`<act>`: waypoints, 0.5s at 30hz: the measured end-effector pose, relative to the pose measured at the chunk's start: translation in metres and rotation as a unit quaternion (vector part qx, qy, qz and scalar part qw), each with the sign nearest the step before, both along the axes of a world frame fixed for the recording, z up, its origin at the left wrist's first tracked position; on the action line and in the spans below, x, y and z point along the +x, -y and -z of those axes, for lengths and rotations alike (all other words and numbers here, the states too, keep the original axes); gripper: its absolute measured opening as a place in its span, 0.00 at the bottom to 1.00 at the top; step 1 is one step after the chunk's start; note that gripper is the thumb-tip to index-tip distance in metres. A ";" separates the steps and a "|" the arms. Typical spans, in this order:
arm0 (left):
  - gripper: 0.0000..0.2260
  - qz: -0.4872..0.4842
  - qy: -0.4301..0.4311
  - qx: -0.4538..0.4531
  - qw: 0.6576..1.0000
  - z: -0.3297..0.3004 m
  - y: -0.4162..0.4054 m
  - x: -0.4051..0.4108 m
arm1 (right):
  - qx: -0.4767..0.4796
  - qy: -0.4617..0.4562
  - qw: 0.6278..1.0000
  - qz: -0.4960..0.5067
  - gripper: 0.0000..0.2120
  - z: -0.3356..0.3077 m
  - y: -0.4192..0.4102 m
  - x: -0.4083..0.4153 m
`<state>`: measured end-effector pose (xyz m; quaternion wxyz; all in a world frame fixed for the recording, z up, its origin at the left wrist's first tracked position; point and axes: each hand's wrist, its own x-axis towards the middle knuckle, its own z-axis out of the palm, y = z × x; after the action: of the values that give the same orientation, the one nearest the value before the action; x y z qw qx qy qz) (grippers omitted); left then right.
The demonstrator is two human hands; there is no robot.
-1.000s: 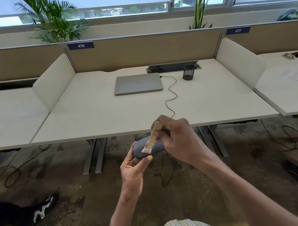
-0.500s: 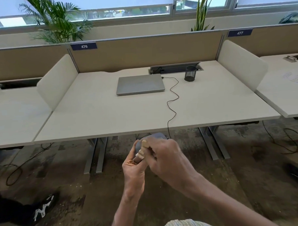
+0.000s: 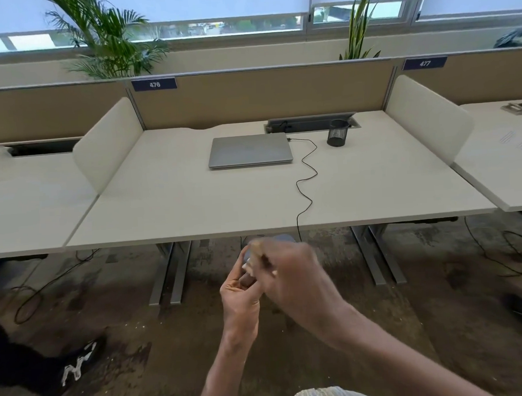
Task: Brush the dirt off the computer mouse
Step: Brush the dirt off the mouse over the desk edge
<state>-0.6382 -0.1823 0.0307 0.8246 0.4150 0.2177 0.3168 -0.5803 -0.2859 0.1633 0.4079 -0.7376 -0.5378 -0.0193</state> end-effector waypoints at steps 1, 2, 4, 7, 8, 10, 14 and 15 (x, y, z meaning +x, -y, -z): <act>0.39 0.006 0.006 0.005 1.000 -0.001 -0.001 0.000 | 0.008 -0.009 1.000 0.025 0.07 -0.004 0.000 0.008; 0.39 0.006 0.007 0.013 1.000 -0.001 -0.002 0.000 | 0.011 -0.009 0.999 0.048 0.07 -0.008 -0.001 0.017; 0.38 -0.005 0.004 0.026 1.000 -0.001 -0.002 -0.001 | 0.013 0.013 0.997 0.081 0.07 -0.017 -0.002 0.032; 0.36 -0.010 0.008 0.014 1.000 0.000 -0.001 -0.001 | -0.010 0.036 0.998 0.060 0.08 -0.026 -0.006 0.032; 0.35 -0.011 0.005 0.009 1.000 0.001 -0.001 0.000 | -0.023 0.043 0.998 0.037 0.10 -0.026 -0.009 0.025; 0.24 -0.013 -0.009 0.018 1.000 0.003 0.000 0.001 | -0.030 0.060 0.998 -0.004 0.14 -0.024 -0.016 0.006; 0.18 -0.011 -0.029 0.048 0.998 0.009 -0.003 0.004 | -0.016 0.020 1.000 -0.002 0.12 -0.017 -0.028 0.005; 0.20 -0.002 -0.020 0.047 0.999 0.007 -0.003 0.004 | -0.012 -0.003 1.000 0.019 0.11 -0.017 -0.030 0.013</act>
<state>-0.6343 -0.1789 0.0234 0.7994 0.4586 0.2196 0.3201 -0.5669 -0.2564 0.1800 0.4000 -0.7528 -0.5224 -0.0182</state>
